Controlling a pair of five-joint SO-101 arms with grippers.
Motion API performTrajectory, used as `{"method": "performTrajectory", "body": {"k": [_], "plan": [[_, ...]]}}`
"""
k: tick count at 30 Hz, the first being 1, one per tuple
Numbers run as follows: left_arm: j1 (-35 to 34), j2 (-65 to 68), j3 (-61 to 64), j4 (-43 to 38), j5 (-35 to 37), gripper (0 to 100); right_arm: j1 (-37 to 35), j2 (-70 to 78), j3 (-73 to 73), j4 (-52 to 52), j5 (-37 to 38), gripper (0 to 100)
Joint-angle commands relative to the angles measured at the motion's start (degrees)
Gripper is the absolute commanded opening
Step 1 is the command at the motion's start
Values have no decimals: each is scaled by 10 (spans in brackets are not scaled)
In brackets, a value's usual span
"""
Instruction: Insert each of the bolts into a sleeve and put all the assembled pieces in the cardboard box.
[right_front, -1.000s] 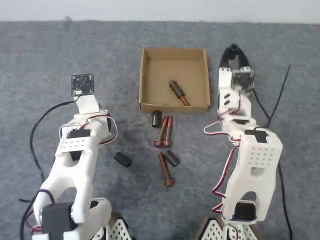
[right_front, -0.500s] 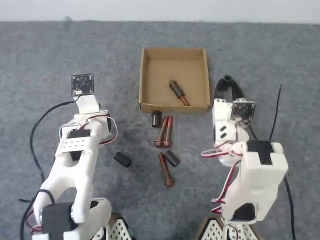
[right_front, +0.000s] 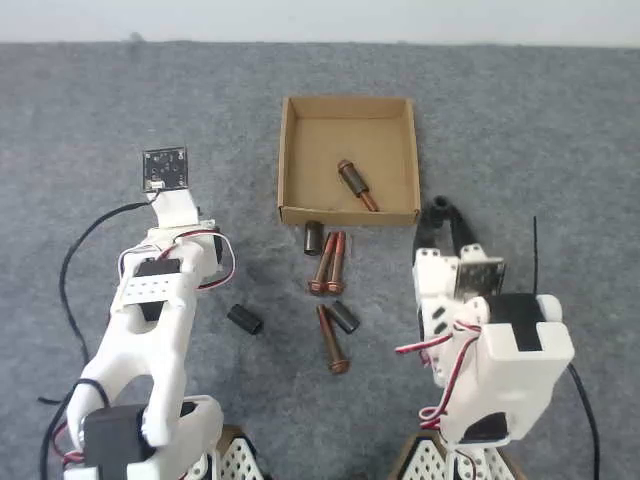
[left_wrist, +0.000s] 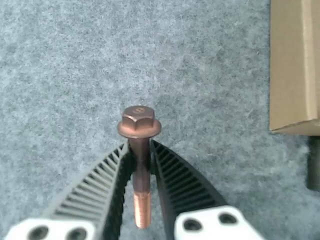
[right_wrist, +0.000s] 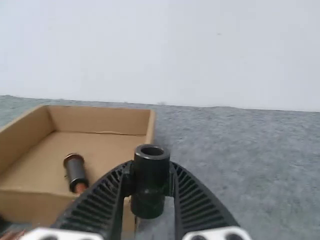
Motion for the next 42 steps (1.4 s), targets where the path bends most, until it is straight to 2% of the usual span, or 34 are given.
{"method": "performTrajectory", "body": {"k": [1, 7, 26, 35, 42], "plan": [[1, -33, -3, -13, -7, 12, -24, -36, 52, -53, -4, 6], [1, -33, -3, -13, -7, 12, -43, -36, 55, -53, -6, 6], [1, -32, -3, -15, -7, 12, -254, -29, 54, -52, -1, 6], [1, -30, -3, -15, -7, 12, -289, -29, 54, -51, -3, 6], [3, -31, -3, -16, -6, 12, -288, -29, 54, -37, -4, 6]]}}
